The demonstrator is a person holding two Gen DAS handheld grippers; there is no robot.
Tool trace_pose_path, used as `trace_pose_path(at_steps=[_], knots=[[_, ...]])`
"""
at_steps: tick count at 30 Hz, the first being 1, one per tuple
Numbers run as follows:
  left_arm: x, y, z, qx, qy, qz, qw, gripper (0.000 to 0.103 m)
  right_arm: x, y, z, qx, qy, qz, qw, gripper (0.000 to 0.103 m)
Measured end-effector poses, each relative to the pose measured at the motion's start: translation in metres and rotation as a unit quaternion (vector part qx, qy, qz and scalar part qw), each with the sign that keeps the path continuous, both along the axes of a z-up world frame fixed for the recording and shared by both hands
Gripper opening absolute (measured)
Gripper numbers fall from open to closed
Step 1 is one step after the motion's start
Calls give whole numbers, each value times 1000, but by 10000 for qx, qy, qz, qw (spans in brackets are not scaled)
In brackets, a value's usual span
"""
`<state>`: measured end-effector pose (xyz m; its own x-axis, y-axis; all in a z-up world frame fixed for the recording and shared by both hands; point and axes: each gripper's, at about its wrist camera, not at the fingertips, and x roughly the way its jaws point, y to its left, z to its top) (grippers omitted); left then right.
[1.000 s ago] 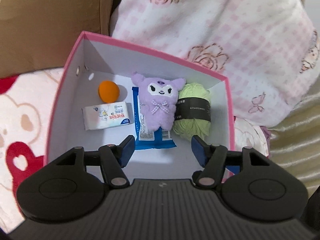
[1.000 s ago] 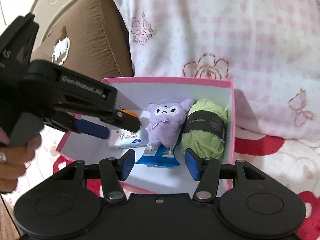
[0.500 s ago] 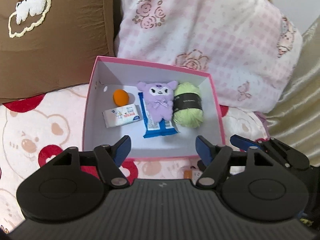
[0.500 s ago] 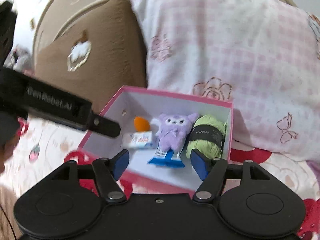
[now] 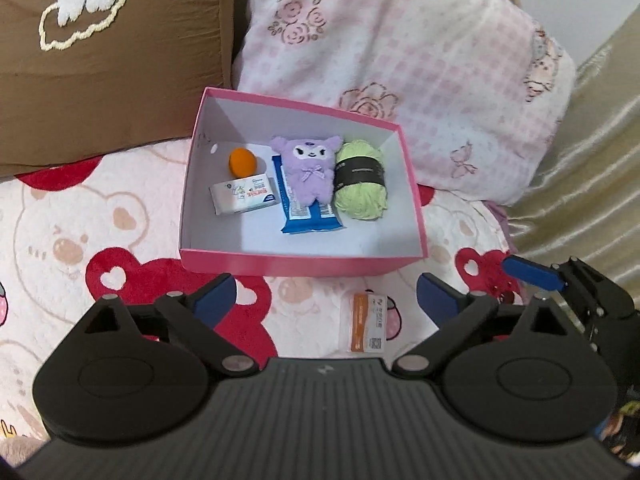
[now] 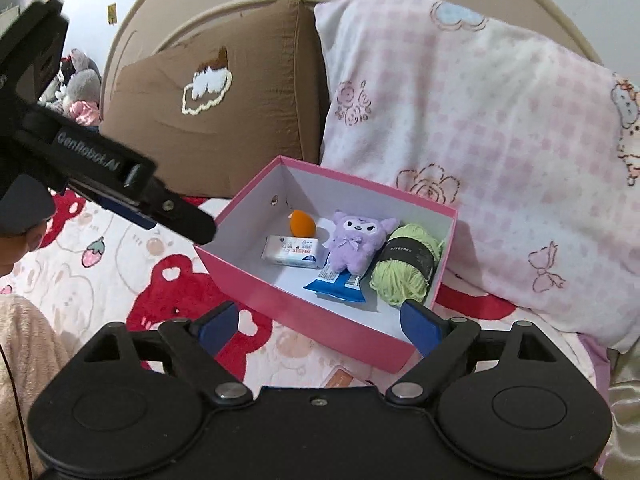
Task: Organize objects
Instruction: 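Open the left tool and withdraw it from the box, then move the right tool down toward the clear plastic case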
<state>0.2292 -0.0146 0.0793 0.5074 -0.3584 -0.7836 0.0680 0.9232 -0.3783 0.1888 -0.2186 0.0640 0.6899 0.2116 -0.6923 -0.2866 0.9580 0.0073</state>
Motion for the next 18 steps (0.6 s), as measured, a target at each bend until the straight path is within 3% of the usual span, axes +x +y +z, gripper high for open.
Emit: trace_pose_path(at_steps=[7, 12, 15, 18], knots=[[-22, 12, 8, -199, -179, 252, 9993, 101, -19, -4, 8, -18, -103, 69, 9999, 91], [-33, 9, 5, -130, -196, 114, 9997, 103, -32, -9, 15, 83, -477, 111, 9988, 91], [-41, 5, 3, -141, -329, -5, 9994, 103, -44, -11, 22, 348, -872, 406, 9948, 93], [-50, 0, -1, -18, -449, -141, 9989, 103, -49, -11, 19, 427, -933, 611, 9928, 97]])
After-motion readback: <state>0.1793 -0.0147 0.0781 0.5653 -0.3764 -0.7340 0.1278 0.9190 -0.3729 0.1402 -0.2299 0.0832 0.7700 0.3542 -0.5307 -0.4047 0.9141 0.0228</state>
